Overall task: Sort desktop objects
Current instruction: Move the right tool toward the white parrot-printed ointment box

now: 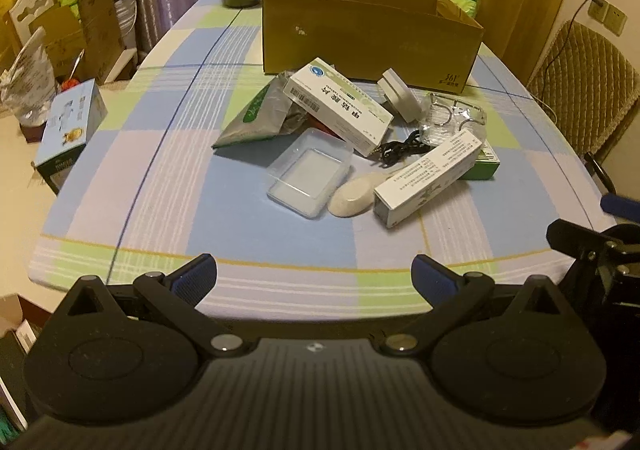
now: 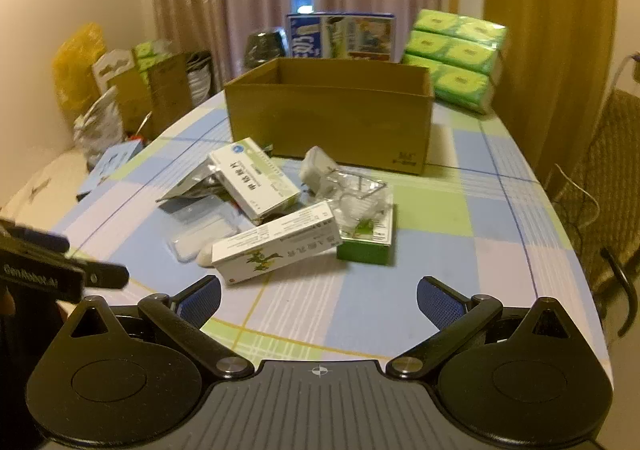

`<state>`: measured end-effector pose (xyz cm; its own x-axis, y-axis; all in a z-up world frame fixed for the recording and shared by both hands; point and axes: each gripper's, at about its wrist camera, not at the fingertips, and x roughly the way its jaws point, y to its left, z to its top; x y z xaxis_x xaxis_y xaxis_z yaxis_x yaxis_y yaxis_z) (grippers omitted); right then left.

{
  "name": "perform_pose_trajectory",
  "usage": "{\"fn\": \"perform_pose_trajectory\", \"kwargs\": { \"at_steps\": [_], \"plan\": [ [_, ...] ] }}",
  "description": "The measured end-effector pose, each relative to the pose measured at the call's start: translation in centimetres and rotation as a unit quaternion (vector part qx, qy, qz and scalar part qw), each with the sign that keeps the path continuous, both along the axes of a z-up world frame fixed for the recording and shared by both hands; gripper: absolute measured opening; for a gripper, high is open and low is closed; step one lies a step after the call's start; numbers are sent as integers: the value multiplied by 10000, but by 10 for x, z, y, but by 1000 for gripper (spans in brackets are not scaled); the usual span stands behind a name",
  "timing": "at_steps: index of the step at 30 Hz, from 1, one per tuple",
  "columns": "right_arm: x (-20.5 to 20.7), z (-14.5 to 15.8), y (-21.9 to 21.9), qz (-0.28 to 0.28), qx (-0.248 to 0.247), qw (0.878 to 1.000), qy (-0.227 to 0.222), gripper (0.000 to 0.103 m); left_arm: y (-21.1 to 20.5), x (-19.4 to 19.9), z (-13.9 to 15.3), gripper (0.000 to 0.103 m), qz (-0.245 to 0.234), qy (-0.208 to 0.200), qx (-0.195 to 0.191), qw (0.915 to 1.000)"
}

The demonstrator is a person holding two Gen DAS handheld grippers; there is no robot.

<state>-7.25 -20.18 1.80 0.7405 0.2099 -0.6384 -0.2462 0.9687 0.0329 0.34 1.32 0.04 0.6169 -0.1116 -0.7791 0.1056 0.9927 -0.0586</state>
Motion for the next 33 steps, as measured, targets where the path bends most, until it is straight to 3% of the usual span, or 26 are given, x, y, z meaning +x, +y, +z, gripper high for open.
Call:
{"fn": "perform_pose_trajectory", "kwargs": {
  "at_steps": [13, 19, 23, 29, 33],
  "plan": [
    [15, 1, 9, 423, -794, 9959, 28, 101, 12, 1, 19, 102, -574, -542, 104, 9968],
    [20, 0, 13, 793, -1125, 9905, -27, 101, 12, 7, 20, 102, -825, -617, 399, 9939],
    [21, -2, 18, 1159, -1373, 9836, -120, 101, 11, 3, 20, 102, -1126, -854, 764, 9870],
    [19, -12, 32, 2024, -2116, 9553, -422, 101, 15, 9, 16, 102, -1388, -799, 983, 9822],
    [16, -17, 38, 2224, -2578, 9353, -969, 101, 13, 11, 12, 102, -1591, -769, 1233, 9765]
  ]
}}
